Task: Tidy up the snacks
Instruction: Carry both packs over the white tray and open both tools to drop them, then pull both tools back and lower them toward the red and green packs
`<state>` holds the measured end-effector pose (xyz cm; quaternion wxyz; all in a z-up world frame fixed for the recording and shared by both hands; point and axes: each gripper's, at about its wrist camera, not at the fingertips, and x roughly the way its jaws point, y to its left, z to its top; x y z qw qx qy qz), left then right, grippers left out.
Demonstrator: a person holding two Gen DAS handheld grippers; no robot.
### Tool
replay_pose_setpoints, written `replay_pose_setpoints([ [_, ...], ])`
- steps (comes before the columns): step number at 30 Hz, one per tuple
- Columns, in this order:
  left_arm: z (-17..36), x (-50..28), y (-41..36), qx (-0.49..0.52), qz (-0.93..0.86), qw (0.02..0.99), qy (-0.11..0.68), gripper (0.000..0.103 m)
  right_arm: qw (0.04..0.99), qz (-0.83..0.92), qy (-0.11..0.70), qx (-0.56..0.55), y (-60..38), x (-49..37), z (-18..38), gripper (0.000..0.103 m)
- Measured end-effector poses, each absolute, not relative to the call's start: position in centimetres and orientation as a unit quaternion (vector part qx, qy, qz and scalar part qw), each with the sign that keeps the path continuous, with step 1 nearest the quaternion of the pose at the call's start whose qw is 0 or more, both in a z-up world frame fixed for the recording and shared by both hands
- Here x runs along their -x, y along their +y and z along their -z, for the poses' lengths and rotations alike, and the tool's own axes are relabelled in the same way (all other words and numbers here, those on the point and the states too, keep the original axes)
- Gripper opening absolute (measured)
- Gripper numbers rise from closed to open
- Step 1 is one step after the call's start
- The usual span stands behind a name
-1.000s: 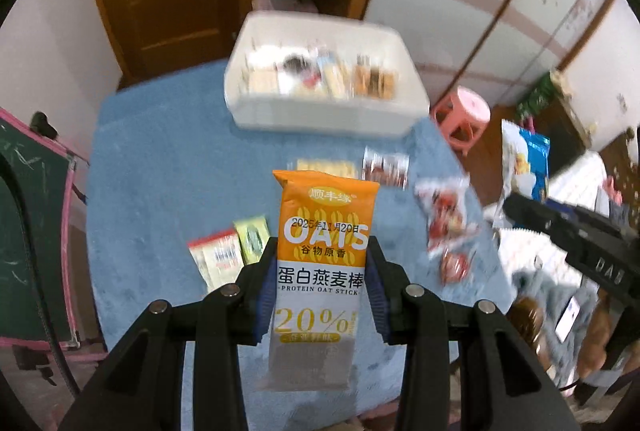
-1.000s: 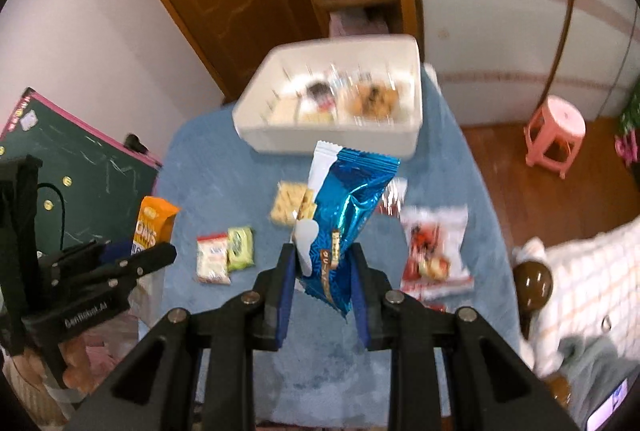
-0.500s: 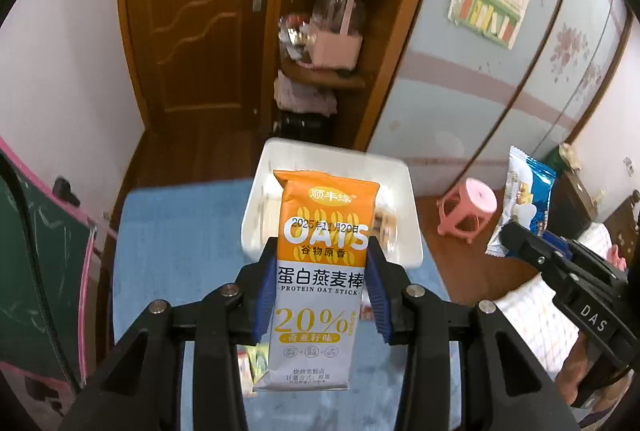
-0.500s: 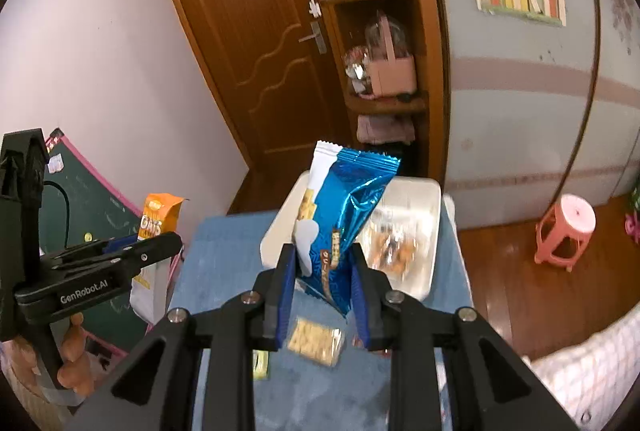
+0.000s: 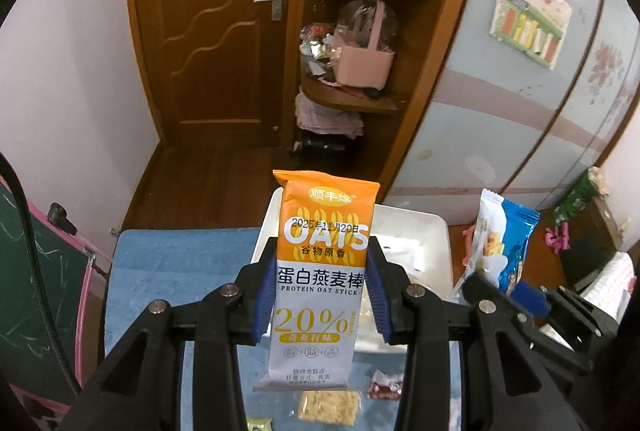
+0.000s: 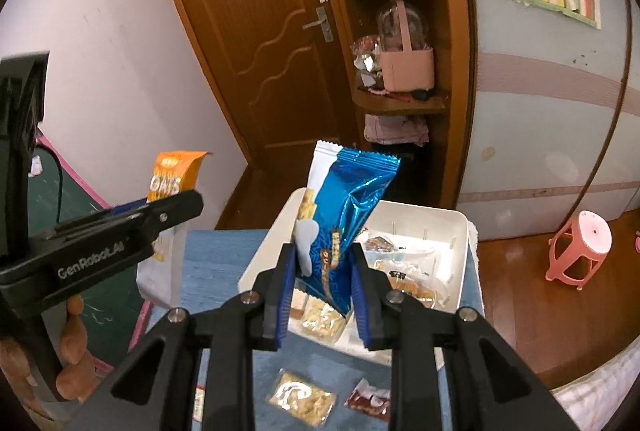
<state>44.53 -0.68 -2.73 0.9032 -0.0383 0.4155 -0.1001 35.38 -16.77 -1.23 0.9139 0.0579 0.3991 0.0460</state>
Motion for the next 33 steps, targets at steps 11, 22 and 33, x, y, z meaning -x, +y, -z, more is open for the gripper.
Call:
replay_pose_setpoints([
  [11,7.6,-48.0,-1.5,0.041,0.088,0.898,0.43,0.098,0.888,-0.065,0.453,-0.046,-17.2,-39.8,6.2,0.063],
  [22,7.5,-45.2,-0.6,0.025,0.069,0.903,0.423,0.098,0.886,-0.072,0.454,-0.06,-16.4,-38.8,5.9,0.064],
  [33,4.0,-40.1,1.2,0.016,0.073,0.917,0.392,0.098,0.901,-0.031,0.428,-0.065,-15.6,-34.6,3.2,0.064],
])
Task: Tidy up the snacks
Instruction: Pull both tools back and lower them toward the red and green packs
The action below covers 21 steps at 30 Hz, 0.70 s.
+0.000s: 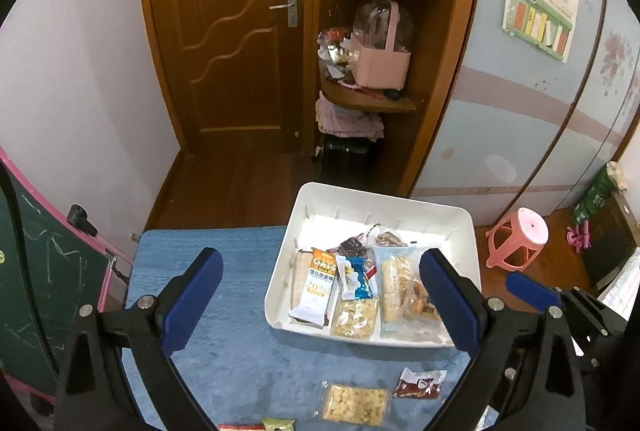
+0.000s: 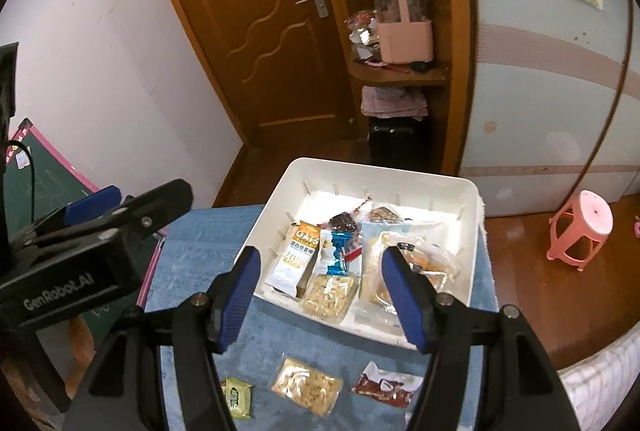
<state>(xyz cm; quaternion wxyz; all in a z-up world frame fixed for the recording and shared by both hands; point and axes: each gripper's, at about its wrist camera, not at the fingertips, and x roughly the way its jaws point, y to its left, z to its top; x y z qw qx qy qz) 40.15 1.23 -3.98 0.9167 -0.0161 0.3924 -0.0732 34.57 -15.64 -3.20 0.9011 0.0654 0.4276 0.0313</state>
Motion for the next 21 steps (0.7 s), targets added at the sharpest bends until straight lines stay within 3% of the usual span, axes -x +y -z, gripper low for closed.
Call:
replay_pose_setpoints([
  [21,-2.8,-25.8,8.8,0.046,0.114,0.936,0.329,0.099,0.942,-0.016,0.334,-0.017,-9.7,-21.2,-2.7,0.065],
])
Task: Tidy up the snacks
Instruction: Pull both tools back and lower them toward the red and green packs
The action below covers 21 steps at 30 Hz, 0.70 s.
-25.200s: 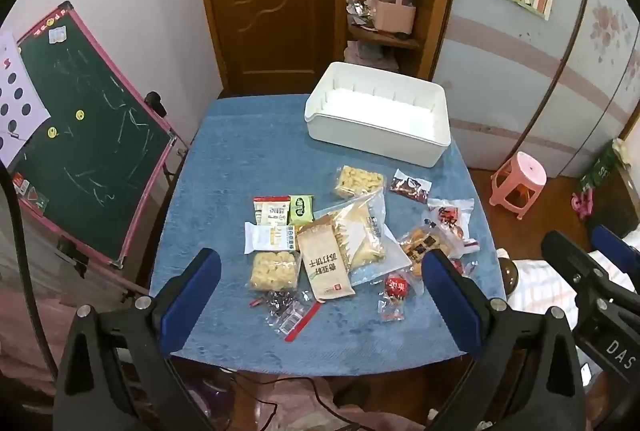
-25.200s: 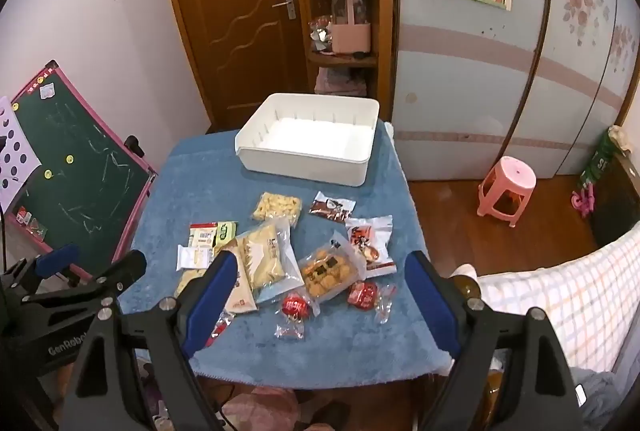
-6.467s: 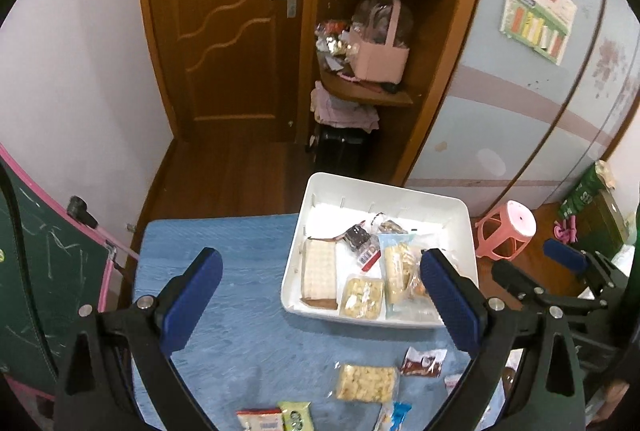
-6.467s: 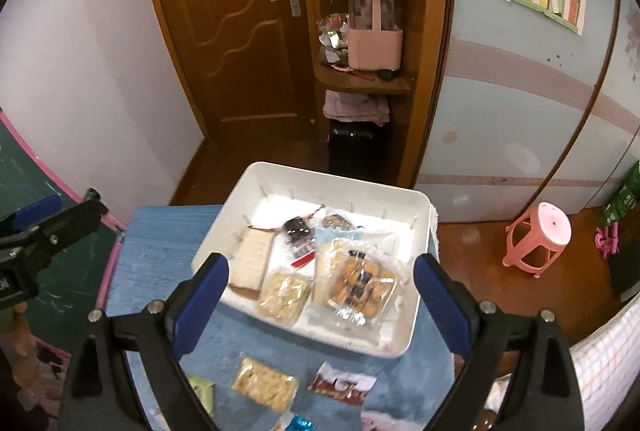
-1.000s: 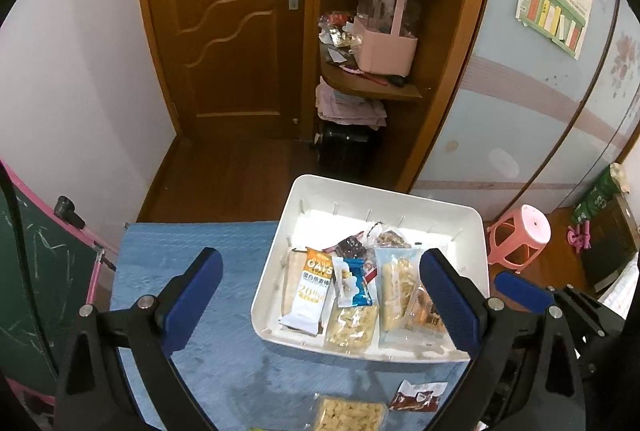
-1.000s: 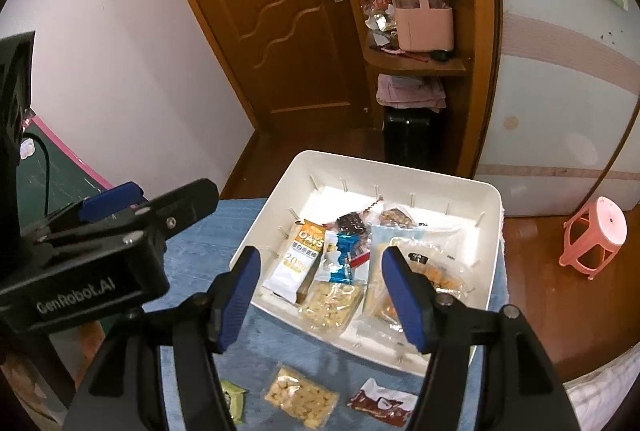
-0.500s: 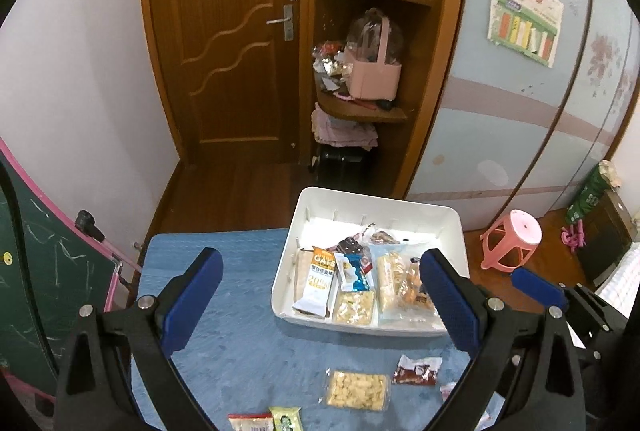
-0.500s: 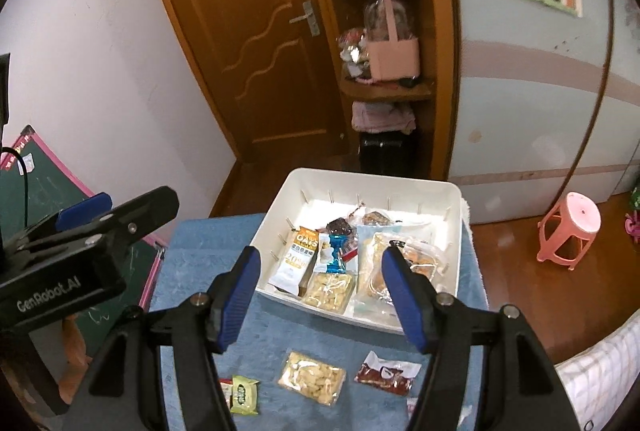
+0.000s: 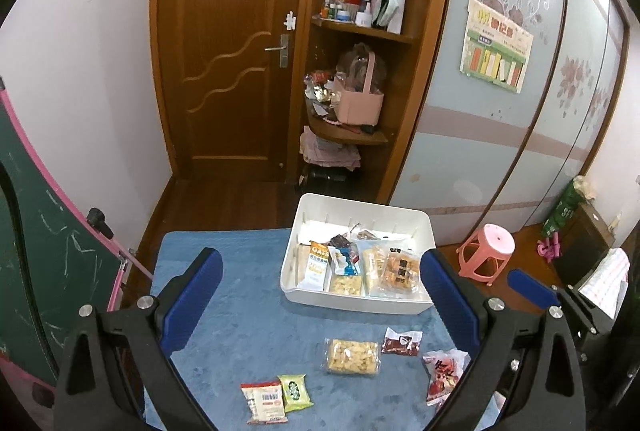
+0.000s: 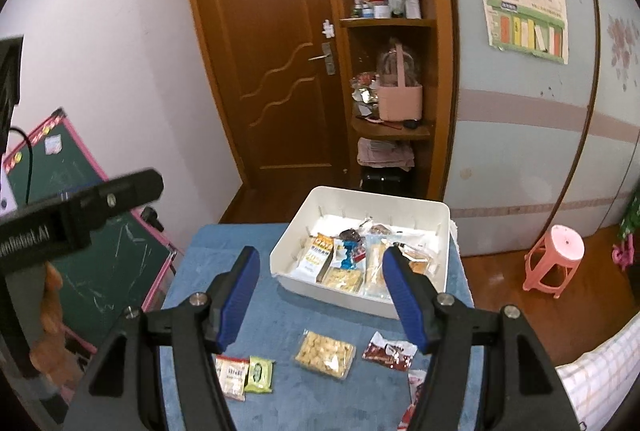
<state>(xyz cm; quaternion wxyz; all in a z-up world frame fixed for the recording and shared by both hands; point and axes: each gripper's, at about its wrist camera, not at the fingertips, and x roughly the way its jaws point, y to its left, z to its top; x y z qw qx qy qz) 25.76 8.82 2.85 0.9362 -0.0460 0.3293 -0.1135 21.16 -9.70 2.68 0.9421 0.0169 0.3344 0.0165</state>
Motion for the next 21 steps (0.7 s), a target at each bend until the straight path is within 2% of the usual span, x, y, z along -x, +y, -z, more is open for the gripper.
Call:
replay_pose_setpoints([
  [5,-1.4,-23.8,10.5,0.057,0.112,0.932,0.34,0.099,0.937,-0.009,0.35,0.016,-8.1,-19.7,-1.5,0.065],
  [9,1.7,-23.0,11.6,0.055,0.102,0.922,0.37,0.099,0.924,-0.005,0.383,-0.003,-8.3,-19.5,0.6,0.065],
  [15,9.1,-22.6,13.0,0.052,0.075,0.896,0.435,0.099,0.896,-0.018,0.442,-0.044,-9.0,-19.9,5.4,0.065],
  [21,19.6,-23.0,13.6,0.053,0.052,0.859,0.507,0.099,0.861,-0.032,0.506,-0.043,-7.7,-21.7,12.1,0.065],
])
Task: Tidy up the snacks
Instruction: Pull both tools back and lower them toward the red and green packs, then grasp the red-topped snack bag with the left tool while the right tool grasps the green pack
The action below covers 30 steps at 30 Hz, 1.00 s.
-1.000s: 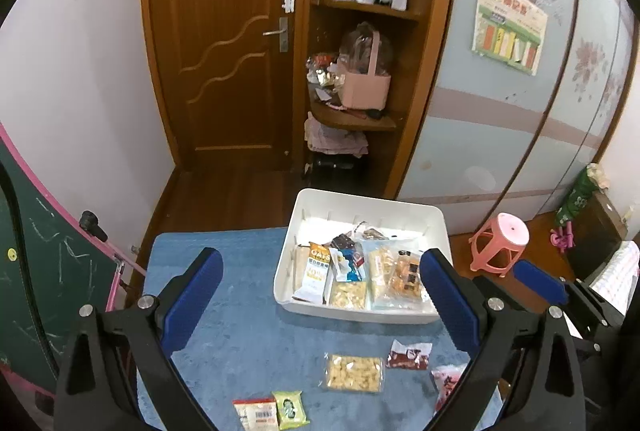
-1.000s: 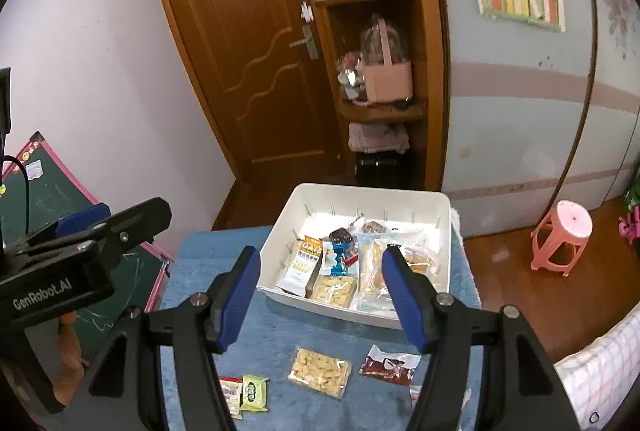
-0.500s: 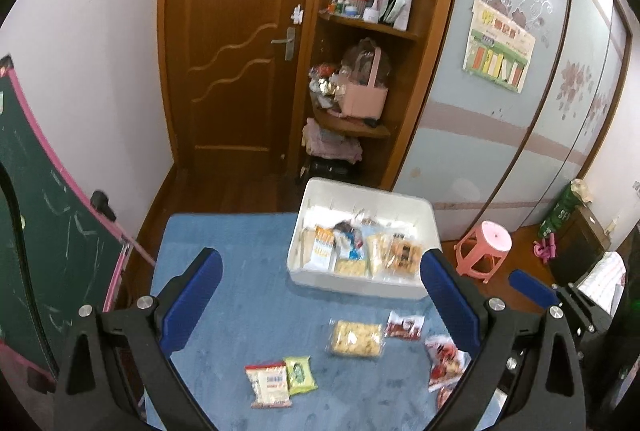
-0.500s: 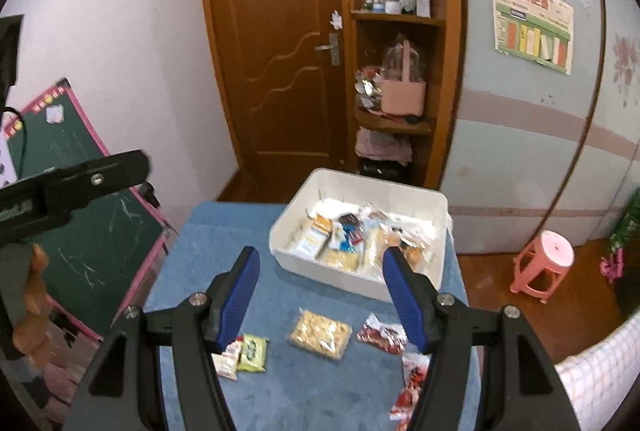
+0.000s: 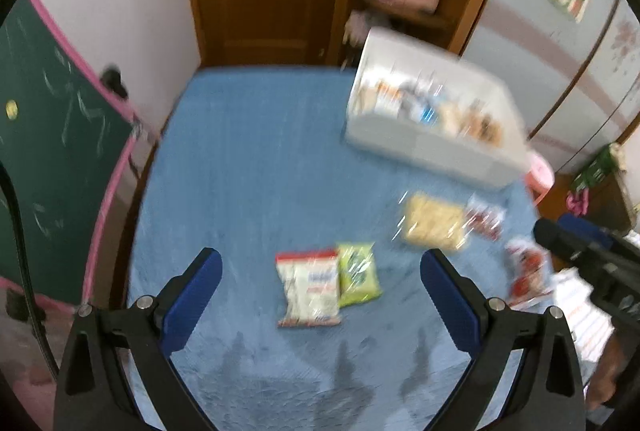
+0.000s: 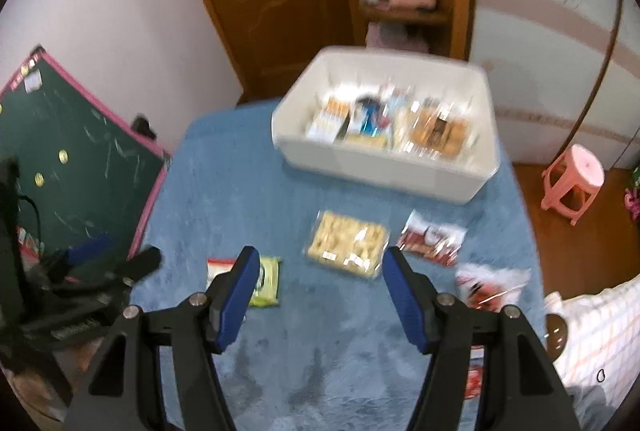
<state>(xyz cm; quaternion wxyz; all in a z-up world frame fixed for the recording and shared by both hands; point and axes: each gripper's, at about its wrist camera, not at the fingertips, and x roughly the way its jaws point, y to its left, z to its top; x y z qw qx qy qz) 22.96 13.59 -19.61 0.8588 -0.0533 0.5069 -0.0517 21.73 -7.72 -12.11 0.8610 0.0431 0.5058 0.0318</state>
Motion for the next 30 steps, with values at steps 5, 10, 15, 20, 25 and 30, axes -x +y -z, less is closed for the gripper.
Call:
replay_pose_setpoints([
  [5,27.3,-23.6,13.9,0.059,0.032,0.826,0.56,0.094,0.826,-0.059,0.557,-0.057,-6.1,-23.0,17.8,0.065],
  [10,32.0,-24.2,14.6,0.073,0.006,0.803,0.592,0.085,0.807,-0.078,0.583,-0.051,-4.4,-24.1,21.6,0.064],
  [15,34.0,-25.2,15.3,0.11,0.004,0.787,0.607,0.08,0.795,-0.092,0.597,-0.053,-3.6,-25.1,23.7,0.064],
  [20,34.4,-25.8,14.7,0.109,0.013,0.788,0.606,0.08,0.791,-0.096,0.602,-0.057,-3.7,-25.6,24.2,0.064],
  [25,34.9,-26.2,13.4,0.085,0.01,0.787,0.611,0.08,0.787,-0.098,0.607,-0.057,-4.0,-25.8,24.4,0.064],
  [30,35.1,-26.6,12.4,0.061,0.007,0.789,0.612,0.073,0.781,-0.108,0.613,-0.057,-3.8,-25.9,24.9,0.064],
])
